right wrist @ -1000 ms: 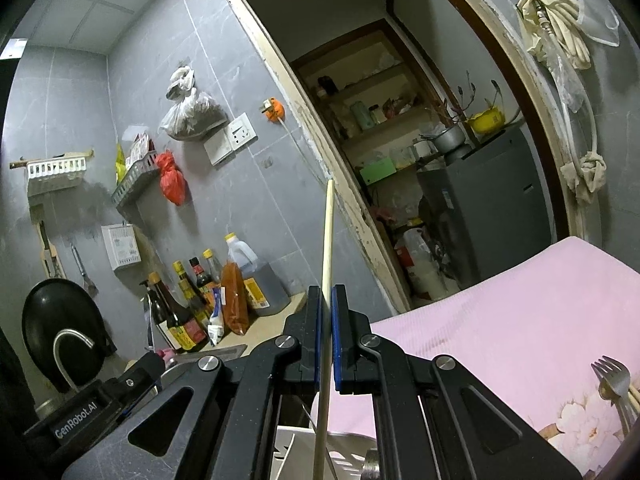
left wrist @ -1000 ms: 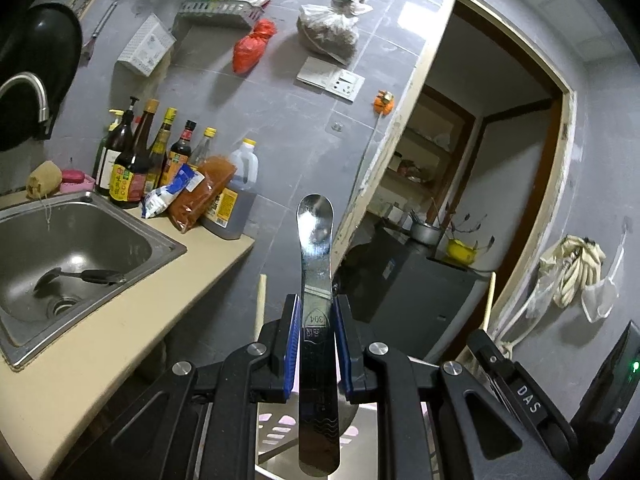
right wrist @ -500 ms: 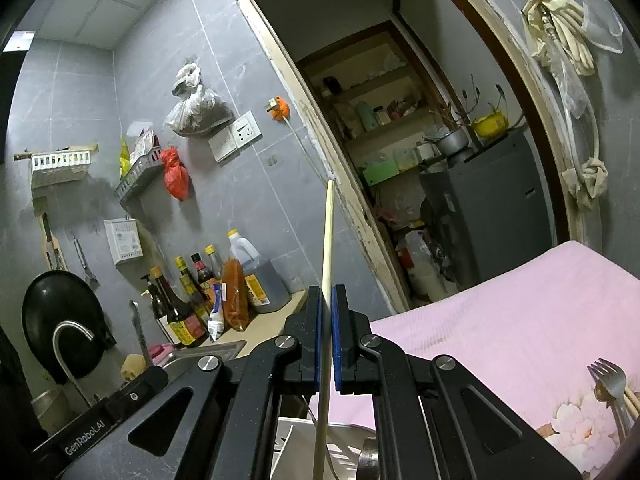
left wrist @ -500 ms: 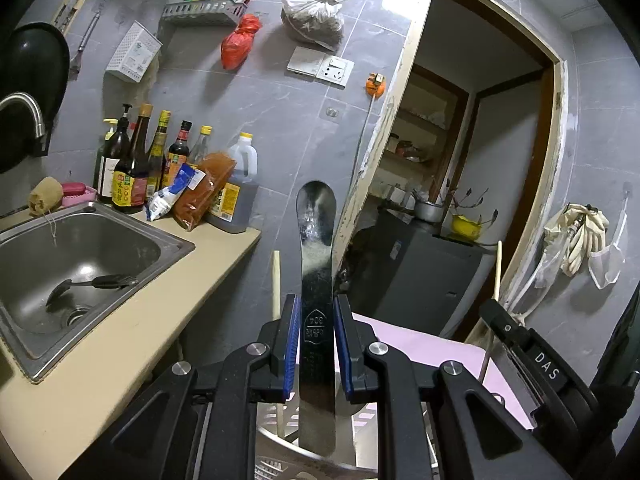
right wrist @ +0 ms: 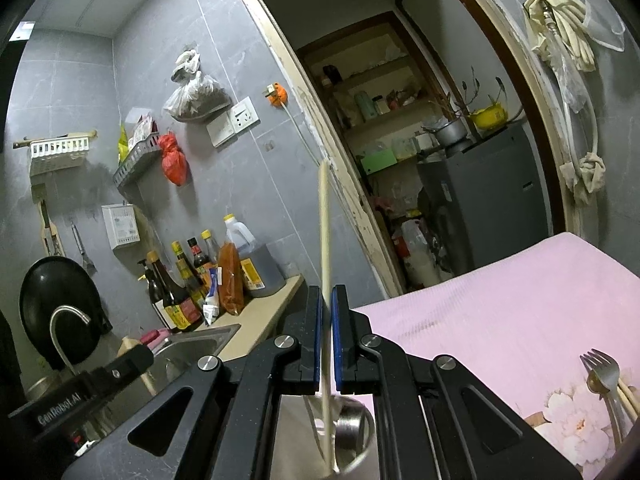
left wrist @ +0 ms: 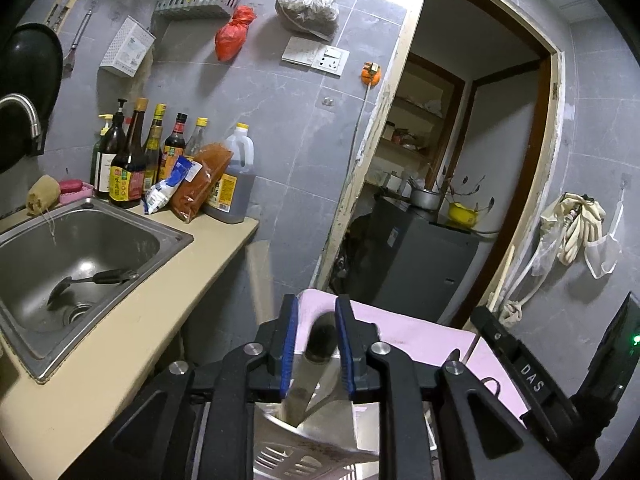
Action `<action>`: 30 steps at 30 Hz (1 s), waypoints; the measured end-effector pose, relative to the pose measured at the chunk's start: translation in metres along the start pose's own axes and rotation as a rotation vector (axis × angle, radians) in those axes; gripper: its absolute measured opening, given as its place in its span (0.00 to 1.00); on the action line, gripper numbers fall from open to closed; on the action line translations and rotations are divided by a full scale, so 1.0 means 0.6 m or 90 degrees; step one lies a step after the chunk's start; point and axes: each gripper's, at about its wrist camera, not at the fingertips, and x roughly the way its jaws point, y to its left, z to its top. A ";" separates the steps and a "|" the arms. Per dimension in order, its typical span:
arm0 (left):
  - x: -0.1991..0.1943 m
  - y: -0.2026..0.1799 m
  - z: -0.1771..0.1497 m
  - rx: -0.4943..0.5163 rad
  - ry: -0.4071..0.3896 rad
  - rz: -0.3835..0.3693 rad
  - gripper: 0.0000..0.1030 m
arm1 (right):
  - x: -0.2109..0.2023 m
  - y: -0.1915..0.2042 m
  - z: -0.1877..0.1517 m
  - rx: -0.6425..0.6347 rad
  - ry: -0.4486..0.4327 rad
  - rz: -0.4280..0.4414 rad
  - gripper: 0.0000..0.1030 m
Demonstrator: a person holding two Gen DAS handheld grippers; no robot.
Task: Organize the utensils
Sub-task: 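Open both tools to drop the spoon and chopstick into the holder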
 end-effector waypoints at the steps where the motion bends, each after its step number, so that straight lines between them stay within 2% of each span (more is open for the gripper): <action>1: -0.001 0.001 0.002 0.000 0.002 -0.003 0.21 | -0.001 0.001 0.001 0.000 0.004 0.002 0.05; 7: -0.006 0.000 0.007 -0.003 0.010 -0.004 0.26 | -0.023 0.001 0.010 -0.015 0.024 0.014 0.06; 9: -0.009 -0.002 0.009 -0.002 0.010 -0.005 0.35 | -0.036 -0.003 0.019 -0.017 0.027 0.012 0.12; 11: -0.013 -0.004 0.014 0.000 0.010 -0.004 0.40 | -0.045 -0.008 0.027 -0.018 0.030 0.009 0.27; 14: -0.018 -0.013 0.020 0.009 0.018 -0.005 0.42 | -0.065 -0.019 0.047 -0.022 0.035 0.002 0.28; 16: -0.024 -0.025 0.026 0.022 0.023 -0.006 0.47 | -0.076 -0.025 0.058 -0.027 0.043 -0.001 0.30; 21: -0.043 -0.059 0.041 0.037 0.033 -0.022 0.73 | -0.111 -0.046 0.093 -0.046 0.054 -0.016 0.45; 25: -0.055 -0.089 0.045 0.049 0.044 -0.036 0.85 | -0.139 -0.067 0.119 -0.063 0.061 -0.041 0.70; 27: -0.065 -0.109 0.043 0.055 0.043 -0.043 0.90 | -0.153 -0.080 0.131 -0.070 0.058 -0.055 0.74; 30: -0.078 -0.137 0.036 0.061 0.040 -0.057 0.93 | -0.181 -0.104 0.149 -0.083 0.046 -0.080 0.78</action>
